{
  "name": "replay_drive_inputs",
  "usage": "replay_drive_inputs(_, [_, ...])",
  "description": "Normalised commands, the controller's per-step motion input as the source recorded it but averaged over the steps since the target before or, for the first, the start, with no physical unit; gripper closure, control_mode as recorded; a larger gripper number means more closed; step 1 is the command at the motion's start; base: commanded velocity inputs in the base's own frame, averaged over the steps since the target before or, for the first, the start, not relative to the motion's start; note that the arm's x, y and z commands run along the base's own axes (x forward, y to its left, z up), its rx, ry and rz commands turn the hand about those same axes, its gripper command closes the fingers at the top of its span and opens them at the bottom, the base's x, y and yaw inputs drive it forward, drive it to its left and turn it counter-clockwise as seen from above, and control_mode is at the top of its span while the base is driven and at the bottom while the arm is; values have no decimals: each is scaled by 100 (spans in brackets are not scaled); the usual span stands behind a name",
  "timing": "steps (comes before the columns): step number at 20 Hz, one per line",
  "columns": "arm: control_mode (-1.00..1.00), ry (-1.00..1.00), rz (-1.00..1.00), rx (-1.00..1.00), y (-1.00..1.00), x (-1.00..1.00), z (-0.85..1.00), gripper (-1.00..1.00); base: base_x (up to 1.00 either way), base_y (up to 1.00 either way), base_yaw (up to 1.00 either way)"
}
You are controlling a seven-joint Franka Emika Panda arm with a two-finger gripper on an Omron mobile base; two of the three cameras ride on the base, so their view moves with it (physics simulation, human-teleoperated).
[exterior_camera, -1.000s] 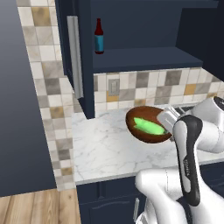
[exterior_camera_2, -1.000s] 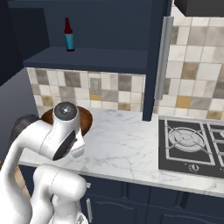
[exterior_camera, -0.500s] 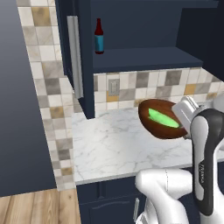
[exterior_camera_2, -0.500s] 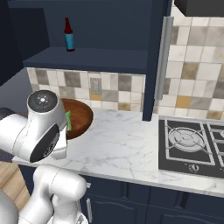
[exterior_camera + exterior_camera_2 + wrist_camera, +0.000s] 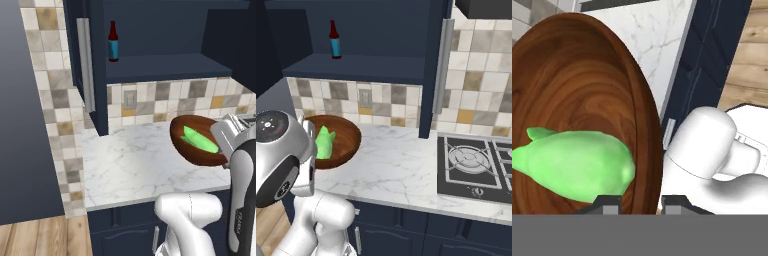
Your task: Pick the corn from the cabinet and place it in the bowl. Then pick the bowl and place it in the sink. Then turn on the sink facuet.
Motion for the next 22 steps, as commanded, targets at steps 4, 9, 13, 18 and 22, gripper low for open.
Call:
replay_drive_inputs(4, [-100,0,0,0,0,0,0,100,0,0,0])
replay_drive_inputs(9, [100,0,0,0,0,0,0,100,-64,-24,-4])
replay_drive_inputs(13, [100,0,0,0,0,0,0,100,-94,-45,-18])
replay_drive_inputs(18, [100,0,0,0,0,0,0,100,-44,-30,-61])
replay_drive_inputs(22, [100,0,0,0,0,0,0,100,-7,-1,-84])
